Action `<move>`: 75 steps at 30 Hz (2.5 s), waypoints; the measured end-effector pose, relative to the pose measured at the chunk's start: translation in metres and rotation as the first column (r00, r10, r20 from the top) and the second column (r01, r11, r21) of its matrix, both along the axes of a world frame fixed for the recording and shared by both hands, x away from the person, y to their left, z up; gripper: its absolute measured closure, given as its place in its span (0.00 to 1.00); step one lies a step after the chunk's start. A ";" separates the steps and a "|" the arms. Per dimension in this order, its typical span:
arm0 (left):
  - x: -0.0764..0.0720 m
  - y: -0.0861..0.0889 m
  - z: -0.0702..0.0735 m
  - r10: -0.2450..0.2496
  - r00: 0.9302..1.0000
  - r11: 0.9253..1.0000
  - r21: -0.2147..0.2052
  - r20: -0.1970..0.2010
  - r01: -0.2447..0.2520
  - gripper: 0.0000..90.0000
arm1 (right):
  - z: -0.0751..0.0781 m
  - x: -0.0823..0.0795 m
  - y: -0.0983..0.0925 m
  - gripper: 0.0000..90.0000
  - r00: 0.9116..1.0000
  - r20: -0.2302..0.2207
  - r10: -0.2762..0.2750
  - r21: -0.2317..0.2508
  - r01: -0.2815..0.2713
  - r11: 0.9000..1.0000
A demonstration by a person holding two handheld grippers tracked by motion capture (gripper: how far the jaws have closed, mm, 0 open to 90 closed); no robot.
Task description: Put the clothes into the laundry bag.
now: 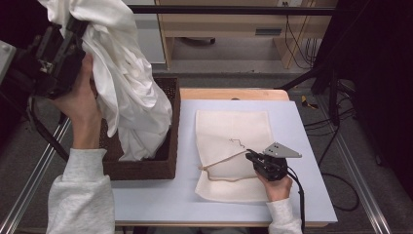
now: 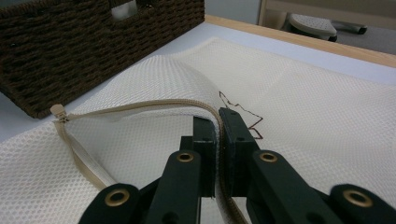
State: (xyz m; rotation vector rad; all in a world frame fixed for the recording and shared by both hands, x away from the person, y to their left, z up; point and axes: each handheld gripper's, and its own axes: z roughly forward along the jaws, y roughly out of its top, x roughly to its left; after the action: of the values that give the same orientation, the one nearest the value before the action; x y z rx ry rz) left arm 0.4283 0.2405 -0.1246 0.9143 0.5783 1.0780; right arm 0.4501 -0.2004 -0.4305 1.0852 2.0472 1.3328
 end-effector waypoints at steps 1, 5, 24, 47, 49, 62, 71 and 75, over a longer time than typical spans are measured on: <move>0.000 -0.001 0.004 -0.009 1.000 1.000 -0.005 0.003 0.009 0.80 | 0.000 0.000 0.000 0.95 1.000 0.000 0.001 -0.001 -0.001 1.000; 0.001 -0.008 0.021 -0.018 1.000 1.000 -0.015 0.024 0.018 0.80 | 0.001 -0.001 -0.001 0.95 1.000 -0.002 -0.001 0.003 0.001 1.000; -0.016 -0.031 0.088 -0.018 0.992 0.999 -0.029 0.121 0.021 0.81 | 0.002 0.000 -0.005 0.96 1.000 0.003 -0.007 0.012 0.007 1.000; -0.049 -0.070 0.122 -0.179 0.968 0.981 -0.036 0.178 0.188 0.81 | 0.002 0.003 -0.007 0.96 1.000 0.005 -0.016 0.019 0.016 1.000; -0.050 -0.075 0.116 -0.203 0.964 0.978 -0.023 0.170 0.210 0.81 | 0.002 0.004 -0.008 0.96 1.000 0.006 -0.017 0.017 0.017 1.000; -0.038 -0.103 0.032 -0.332 0.941 0.943 0.060 0.070 0.328 0.81 | -0.001 0.008 -0.006 0.96 0.999 -0.003 -0.038 0.008 0.038 0.999; -0.027 -0.119 -0.039 -0.397 0.917 0.909 0.122 -0.034 0.398 0.81 | -0.003 0.009 -0.006 0.96 0.998 0.005 -0.057 0.006 0.057 0.998; -0.026 -0.119 -0.071 -0.421 0.903 0.897 0.109 -0.085 0.428 0.81 | -0.003 0.009 -0.006 0.96 0.998 0.007 -0.065 0.010 0.065 0.998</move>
State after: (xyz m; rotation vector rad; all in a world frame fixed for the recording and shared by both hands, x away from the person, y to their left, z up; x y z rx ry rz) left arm 0.4020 0.1211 -0.1955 1.1255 0.3367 0.6964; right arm 0.4592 -0.2061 -0.4331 1.1396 1.9844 1.3144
